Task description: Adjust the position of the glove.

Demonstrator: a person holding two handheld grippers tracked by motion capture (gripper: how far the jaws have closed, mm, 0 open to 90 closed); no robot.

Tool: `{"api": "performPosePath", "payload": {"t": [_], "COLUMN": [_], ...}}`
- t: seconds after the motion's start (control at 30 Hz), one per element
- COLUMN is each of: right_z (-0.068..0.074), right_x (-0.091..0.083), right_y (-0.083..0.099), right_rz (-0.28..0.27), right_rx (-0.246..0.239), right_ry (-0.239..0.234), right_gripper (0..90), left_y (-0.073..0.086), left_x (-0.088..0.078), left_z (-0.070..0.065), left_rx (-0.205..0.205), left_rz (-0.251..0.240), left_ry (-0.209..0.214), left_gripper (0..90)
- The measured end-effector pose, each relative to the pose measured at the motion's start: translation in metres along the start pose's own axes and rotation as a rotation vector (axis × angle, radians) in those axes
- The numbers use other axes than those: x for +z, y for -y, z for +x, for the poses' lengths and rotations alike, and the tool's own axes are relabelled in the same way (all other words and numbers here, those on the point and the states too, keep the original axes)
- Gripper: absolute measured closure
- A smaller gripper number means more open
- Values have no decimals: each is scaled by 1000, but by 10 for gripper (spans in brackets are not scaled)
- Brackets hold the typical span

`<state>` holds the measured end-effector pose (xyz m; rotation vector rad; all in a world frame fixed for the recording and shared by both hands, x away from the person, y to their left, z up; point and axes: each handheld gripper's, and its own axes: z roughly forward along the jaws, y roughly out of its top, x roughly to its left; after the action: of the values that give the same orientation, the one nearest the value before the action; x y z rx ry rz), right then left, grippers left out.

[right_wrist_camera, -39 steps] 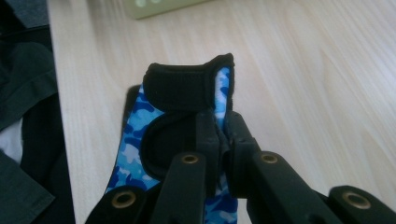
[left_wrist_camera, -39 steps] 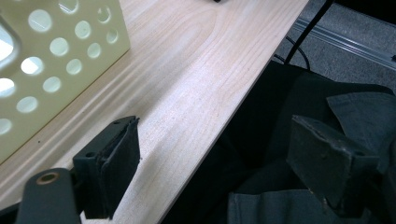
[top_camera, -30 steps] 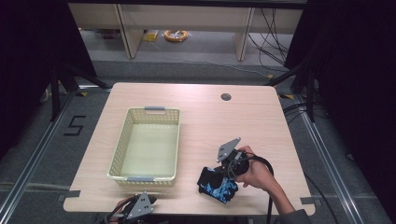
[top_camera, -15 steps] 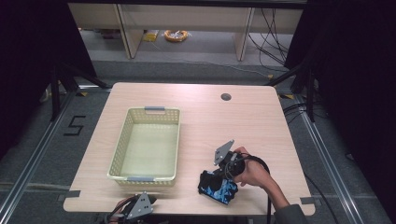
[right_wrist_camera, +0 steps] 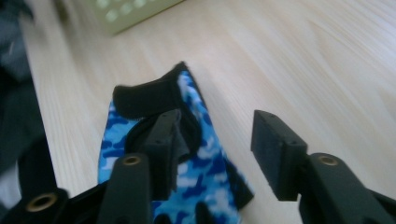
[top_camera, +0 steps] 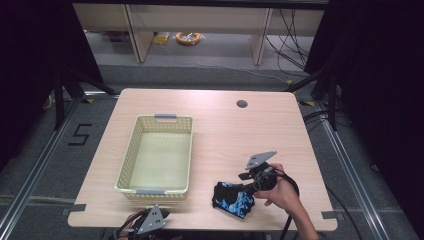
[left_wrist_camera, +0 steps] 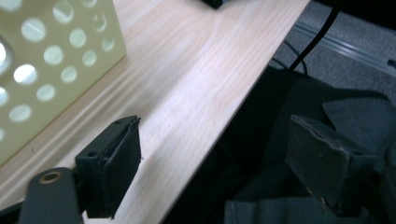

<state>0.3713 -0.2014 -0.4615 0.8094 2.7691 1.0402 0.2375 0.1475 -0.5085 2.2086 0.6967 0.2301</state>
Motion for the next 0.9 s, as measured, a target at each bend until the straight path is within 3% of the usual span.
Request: {"api": "performPosePath", "payload": {"t": [0.07,0.13,0.17,0.2,0.23,0.27,0.3,0.33,0.43,0.47,0.53,0.57,0.6,0.63,0.67,0.7,0.73,0.77,0.83,0.87,0.9], "right_z": [6,11,17,18,21,23,25,26,32,33,35,35,36,37,36,38,38,39,38,37,37], "right_x": [-9,-14,-17,-19,-20,-25,-23,-27,-25,-24,-22,-22,-21,-17,-19,-19,-18,-17,-14,-11,-8], "right_y": [13,26,31,37,41,44,48,49,58,60,65,66,67,68,69,68,69,68,69,70,71], "right_rz": [-51,-75,-61,-71,-93,-78,-117,-76,-99,-92,-124,-107,-129,-164,-145,-120,-101,-93,-86,-103,-129], "right_rx": [142,240,288,281,321,330,355,357,403,429,455,462,482,490,490,501,507,510,513,508,504], "right_ry": [28,69,83,111,135,139,151,141,137,124,136,156,141,158,113,170,166,179,176,144,116], "right_gripper": [504,478,474,457,440,431,420,414,407,406,406,407,407,407,407,408,408,408,405,404,404], "left_y": [-3,-7,-10,-13,-17,-20,-23,-26,-36,-39,-45,-48,-50,-53,-55,-55,-59,-60,-62,-63,-64], "left_x": [3,7,11,13,16,20,21,25,34,38,45,47,50,52,54,54,57,60,63,65,66], "left_z": [-2,-4,-5,-7,-8,-12,-12,-14,-15,-16,-16,-16,-18,-18,-19,-19,-18,-21,-19,-21,-20], "left_rx": [-25,-19,-15,-3,13,5,28,21,54,35,52,70,51,67,66,66,108,69,103,73,90], "left_rz": [-19,-17,-16,-13,-5,-27,-14,-14,-4,-8,0,2,-5,-3,-5,-5,5,-5,4,-3,4], "left_ry": [11,17,24,27,28,34,38,41,28,25,21,23,24,20,21,21,2,16,8,13,-1], "left_gripper": [189,197,205,214,220,223,225,227,234,237,239,244,247,247,248,249,252,252,252,252,252]}}
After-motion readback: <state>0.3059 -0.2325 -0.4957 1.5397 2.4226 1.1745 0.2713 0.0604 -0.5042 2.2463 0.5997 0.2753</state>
